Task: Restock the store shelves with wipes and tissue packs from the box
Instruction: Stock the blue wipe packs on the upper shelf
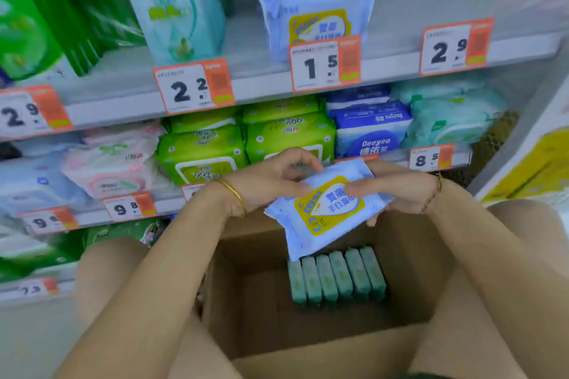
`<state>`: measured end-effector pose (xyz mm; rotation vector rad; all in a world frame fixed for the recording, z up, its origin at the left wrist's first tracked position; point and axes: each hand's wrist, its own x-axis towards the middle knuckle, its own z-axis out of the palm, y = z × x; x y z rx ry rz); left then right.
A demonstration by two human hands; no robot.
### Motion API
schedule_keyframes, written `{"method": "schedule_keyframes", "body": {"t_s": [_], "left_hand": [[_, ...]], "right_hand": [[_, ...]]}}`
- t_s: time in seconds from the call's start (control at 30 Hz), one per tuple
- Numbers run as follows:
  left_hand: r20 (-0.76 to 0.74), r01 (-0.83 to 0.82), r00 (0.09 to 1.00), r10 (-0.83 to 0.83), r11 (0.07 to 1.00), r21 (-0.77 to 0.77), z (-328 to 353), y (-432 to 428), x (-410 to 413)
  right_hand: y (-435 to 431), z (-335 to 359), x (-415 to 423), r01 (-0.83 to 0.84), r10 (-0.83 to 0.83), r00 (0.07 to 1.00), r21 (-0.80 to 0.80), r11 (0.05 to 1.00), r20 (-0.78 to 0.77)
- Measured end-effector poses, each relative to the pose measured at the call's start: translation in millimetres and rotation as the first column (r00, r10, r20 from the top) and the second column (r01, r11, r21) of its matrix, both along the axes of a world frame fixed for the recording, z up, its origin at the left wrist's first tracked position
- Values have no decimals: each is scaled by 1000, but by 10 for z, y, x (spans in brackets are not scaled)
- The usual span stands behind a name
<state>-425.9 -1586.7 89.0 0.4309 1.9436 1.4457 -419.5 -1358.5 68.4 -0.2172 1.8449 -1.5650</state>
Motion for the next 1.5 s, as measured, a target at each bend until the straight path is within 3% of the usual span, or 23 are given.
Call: {"method": "schedule_keyframes", "body": {"t_s": [0.17, 0.33, 0.5, 0.63, 0.7, 0.87, 1.03, 1.27, 1.5], "left_hand": [[-246, -109, 964, 102, 994, -15, 846, 215, -104], [-474, -310, 827, 302, 949, 64, 1295, 409, -304], [-452, -490, 725, 519, 851, 192, 1320, 397, -556], [-580, -616, 578, 574, 773, 150, 1278, 372, -727], [-592, -644, 548, 590, 750, 151, 1278, 359, -806], [-597, -676, 508, 620, 717, 170, 1264, 331, -945], [-613, -704, 471, 634, 689, 172, 1252, 304, -1057], [-601, -716, 452, 660, 669, 196, 1212, 307, -1138], [-714, -704, 440, 544, 703, 102, 1206, 373, -1157]], "right_hand": [[314, 651, -105, 227, -267, 953, -251, 941, -140], [387, 1161, -258, 250, -344, 905, -341, 906, -252], [204, 1382, -639, 347, -492, 812, -418, 840, -315], [43, 1413, -905, 361, -484, 781, -347, 865, -394], [1, 1415, -1026, 384, -483, 725, -293, 875, -491], [-45, 1474, -1177, 456, -468, 615, -198, 868, -634], [-81, 1492, -1339, 505, -407, 590, -75, 860, -697], [-180, 1447, -1421, 550, -452, 580, -83, 831, -678], [-147, 1430, -1427, 620, -365, 527, 53, 783, -767]]}}
